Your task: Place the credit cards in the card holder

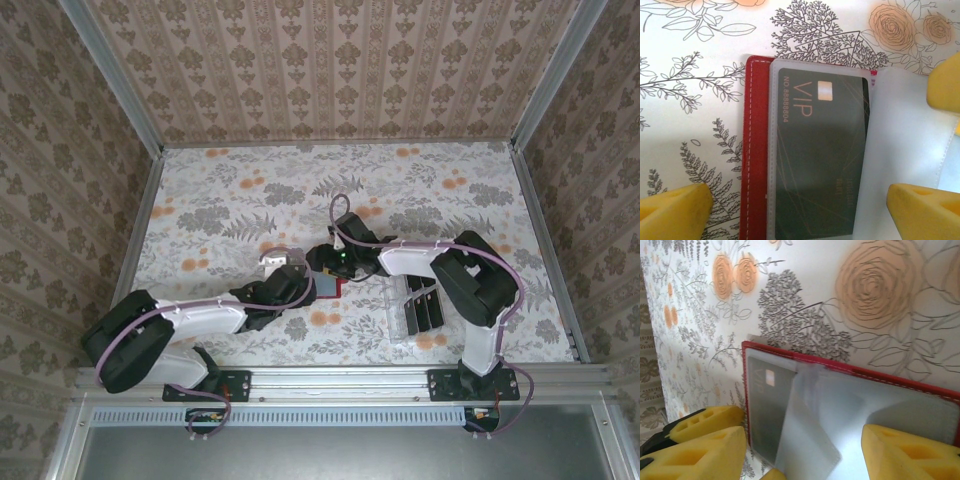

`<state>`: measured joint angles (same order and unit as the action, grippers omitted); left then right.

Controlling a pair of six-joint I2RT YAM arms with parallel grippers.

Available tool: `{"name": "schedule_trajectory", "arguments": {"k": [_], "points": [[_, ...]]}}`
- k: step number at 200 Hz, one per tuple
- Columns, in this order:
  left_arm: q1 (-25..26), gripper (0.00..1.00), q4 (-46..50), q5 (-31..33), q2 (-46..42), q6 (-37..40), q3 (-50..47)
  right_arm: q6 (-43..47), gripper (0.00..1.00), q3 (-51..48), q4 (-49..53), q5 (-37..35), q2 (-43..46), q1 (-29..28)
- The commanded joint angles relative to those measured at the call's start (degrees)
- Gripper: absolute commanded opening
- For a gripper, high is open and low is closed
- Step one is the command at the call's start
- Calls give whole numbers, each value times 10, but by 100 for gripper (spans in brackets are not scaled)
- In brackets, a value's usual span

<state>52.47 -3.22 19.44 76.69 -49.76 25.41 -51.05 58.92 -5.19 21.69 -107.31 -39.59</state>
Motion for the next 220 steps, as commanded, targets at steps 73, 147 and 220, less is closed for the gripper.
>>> {"name": "schedule_trajectory", "arguments": {"k": [73,147,220], "points": [[-4,100,151,22,-190,9,-49,-18,64,102,23,7,-56,-45],[-17,100,239,42,-365,-25,-87,-23,64,157,46,-6,-122,-66],[-42,100,243,18,-369,-8,-70,25,64,181,137,-38,3,-65]]}}
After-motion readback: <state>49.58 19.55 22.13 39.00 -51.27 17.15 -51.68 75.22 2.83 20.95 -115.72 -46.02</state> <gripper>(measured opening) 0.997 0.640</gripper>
